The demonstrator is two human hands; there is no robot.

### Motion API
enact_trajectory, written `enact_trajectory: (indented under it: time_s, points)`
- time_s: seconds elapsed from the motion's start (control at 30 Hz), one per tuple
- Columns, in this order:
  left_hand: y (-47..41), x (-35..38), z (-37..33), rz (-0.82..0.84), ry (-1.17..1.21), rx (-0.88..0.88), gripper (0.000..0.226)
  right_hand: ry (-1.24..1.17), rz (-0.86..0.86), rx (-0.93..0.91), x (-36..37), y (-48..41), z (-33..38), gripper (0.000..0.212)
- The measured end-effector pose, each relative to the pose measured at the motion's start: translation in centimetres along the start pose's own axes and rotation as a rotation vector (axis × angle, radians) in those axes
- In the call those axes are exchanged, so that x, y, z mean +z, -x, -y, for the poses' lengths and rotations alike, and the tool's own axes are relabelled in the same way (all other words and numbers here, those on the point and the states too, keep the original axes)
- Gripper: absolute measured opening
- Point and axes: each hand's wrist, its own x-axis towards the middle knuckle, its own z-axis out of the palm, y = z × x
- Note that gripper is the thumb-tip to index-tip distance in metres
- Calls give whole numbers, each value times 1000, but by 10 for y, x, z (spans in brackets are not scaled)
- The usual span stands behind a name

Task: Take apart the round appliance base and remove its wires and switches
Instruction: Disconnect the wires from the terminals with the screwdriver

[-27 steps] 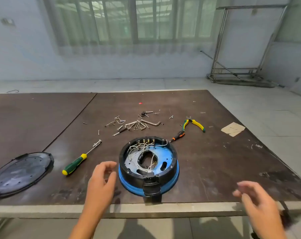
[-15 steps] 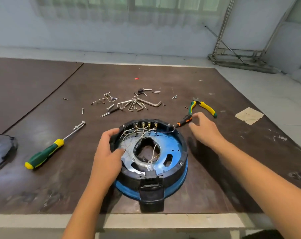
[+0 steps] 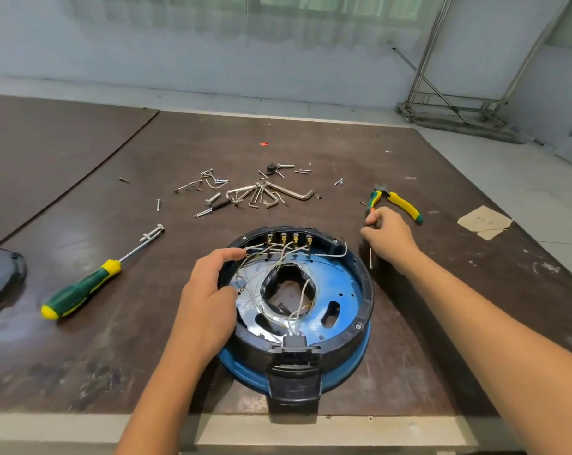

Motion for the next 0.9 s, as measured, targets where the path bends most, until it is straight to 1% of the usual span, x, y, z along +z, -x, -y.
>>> enact_trajectory:
  time_s: [0.07, 0.17, 0.3, 0.37, 0.43, 0.5, 0.6, 0.63, 0.73, 0.77, 0.83, 0.9]
  points:
    - [1, -2, -1, 19, -30, 5, 63, -148, -88, -54, -9, 14, -1, 15]
    - [1, -3, -1, 36, -67, 8, 64, -375, -144, -124, -19, 39, 3, 25]
    - [2, -3, 0, 35, -90, 24, 61, -759, -113, -126, -24, 67, 14, 40]
    - [2, -3, 1, 36, -81, 34, 61, -794, -96, -113, -23, 74, 14, 47]
    - [2, -4, 2, 38, -68, 48, 60, -706, -76, -89, -19, 76, 9, 52]
    - [-1, -4, 5, 9, -14, 62, 50, -599, -35, -40, -16, 73, 1, 59]
    - [-8, -8, 8, -97, 85, 12, 31, -461, 6, -5, -10, 63, -9, 63]
    - [-11, -12, 11, -153, 40, 29, 28, -378, 9, -17, -9, 60, -11, 63]
    - [-22, -35, 29, -326, -368, 135, 27, -122, 17, -87, 0, 53, -12, 68]
    - [-25, -43, 37, -363, -499, 127, 26, -79, 21, -102, 4, 52, -11, 68]
    - [-30, -58, 52, -395, -726, 37, 25, -16, 27, -118, 8, 48, -7, 62]
    - [-31, -67, 63, -399, -890, -59, 29, 69, 37, -136, 11, 45, -4, 53]
